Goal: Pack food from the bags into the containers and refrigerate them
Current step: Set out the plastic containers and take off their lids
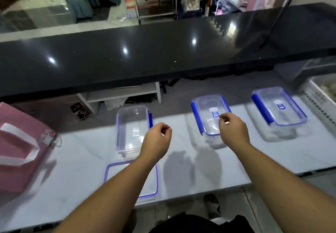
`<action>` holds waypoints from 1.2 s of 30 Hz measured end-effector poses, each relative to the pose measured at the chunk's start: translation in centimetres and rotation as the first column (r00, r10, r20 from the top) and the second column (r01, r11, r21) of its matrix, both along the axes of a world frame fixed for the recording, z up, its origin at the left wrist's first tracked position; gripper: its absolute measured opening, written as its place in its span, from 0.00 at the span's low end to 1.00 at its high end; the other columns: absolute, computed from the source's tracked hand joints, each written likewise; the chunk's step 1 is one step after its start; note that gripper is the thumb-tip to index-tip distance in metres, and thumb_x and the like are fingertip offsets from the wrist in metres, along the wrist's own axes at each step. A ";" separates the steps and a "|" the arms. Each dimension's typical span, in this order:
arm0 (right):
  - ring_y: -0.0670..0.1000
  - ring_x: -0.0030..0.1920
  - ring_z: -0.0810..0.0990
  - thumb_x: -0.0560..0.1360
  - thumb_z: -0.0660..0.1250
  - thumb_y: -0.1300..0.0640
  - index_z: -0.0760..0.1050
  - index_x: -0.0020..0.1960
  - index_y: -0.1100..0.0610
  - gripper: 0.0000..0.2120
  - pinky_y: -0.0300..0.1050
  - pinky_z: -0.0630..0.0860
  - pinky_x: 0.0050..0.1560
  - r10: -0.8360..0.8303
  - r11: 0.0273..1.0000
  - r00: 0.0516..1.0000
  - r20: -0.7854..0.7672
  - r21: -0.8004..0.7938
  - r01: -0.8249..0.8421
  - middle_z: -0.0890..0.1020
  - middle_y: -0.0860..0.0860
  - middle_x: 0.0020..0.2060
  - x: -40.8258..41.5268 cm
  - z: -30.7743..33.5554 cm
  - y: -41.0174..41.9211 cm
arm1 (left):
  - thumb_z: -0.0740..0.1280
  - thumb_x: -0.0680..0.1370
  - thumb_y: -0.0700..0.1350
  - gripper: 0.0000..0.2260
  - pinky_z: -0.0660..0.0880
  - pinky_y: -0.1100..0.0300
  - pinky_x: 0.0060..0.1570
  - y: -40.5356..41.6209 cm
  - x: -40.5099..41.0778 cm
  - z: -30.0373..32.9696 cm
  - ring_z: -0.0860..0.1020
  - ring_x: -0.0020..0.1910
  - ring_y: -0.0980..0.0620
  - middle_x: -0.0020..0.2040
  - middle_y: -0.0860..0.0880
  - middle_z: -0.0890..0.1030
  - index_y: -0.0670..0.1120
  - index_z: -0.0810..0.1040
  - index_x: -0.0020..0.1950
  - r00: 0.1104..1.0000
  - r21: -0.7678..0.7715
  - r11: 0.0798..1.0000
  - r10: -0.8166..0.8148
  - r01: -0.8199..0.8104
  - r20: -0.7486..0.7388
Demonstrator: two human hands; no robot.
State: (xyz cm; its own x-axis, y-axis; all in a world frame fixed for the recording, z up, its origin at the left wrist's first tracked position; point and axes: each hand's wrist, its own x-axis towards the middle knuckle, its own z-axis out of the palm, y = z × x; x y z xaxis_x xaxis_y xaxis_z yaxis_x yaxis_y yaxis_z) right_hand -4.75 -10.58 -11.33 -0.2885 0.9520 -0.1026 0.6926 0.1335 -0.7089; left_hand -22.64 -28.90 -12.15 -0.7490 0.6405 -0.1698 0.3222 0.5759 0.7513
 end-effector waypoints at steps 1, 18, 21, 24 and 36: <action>0.54 0.52 0.79 0.81 0.62 0.56 0.81 0.60 0.54 0.12 0.46 0.74 0.52 0.009 1.000 1.000 -0.006 -0.008 -0.009 0.83 0.51 0.55 0.7 -0.2 1.3 | 0.64 0.82 0.51 0.06 0.75 0.59 0.41 1.4 0.7 -0.1 0.80 0.45 0.55 0.47 0.58 0.82 0.53 0.80 0.51 1.000 -0.016 1.000 0.002 -0.002 0.007; 0.53 0.55 0.84 0.79 0.69 0.50 0.80 0.66 0.55 0.17 0.54 0.79 0.64 0.146 0.860 0.981 -0.126 -0.475 -0.189 0.85 0.49 0.56 4.5 -4.7 14.1 | 0.63 0.85 0.50 0.14 0.77 0.55 0.49 15.9 8.0 -3.6 0.80 0.50 0.48 0.56 0.51 0.81 0.47 0.75 0.68 0.919 -0.159 0.940 0.330 -0.301 0.214; 0.51 0.45 0.84 0.79 0.70 0.54 0.83 0.58 0.55 0.09 0.52 0.83 0.57 0.071 0.800 0.972 -0.224 -0.570 -0.190 0.87 0.50 0.48 4.5 -5.6 14.4 | 0.67 0.83 0.50 0.13 0.81 0.53 0.51 15.6 7.8 -4.5 0.83 0.50 0.48 0.54 0.52 0.84 0.47 0.79 0.66 0.813 -0.117 0.899 0.433 -0.422 0.390; 0.52 0.41 0.83 0.80 0.70 0.57 0.84 0.54 0.54 0.05 0.49 0.82 0.50 -0.008 0.741 0.956 -0.293 -0.644 -0.191 0.87 0.52 0.46 4.6 -5.7 14.5 | 0.72 0.81 0.46 0.12 0.83 0.52 0.46 15.0 7.2 -5.5 0.86 0.45 0.46 0.54 0.47 0.88 0.46 0.82 0.64 0.615 -0.043 0.838 0.433 -0.543 0.659; 0.55 0.42 0.82 0.81 0.61 0.57 0.85 0.47 0.57 0.14 0.52 0.81 0.51 0.100 0.804 0.980 -0.173 -0.566 -0.182 0.88 0.56 0.44 5.0 -6.4 15.4 | 0.64 0.82 0.43 0.11 0.80 0.52 0.50 15.2 7.0 -5.4 0.81 0.44 0.43 0.48 0.45 0.84 0.39 0.85 0.52 0.648 -0.166 0.839 0.512 -0.518 0.565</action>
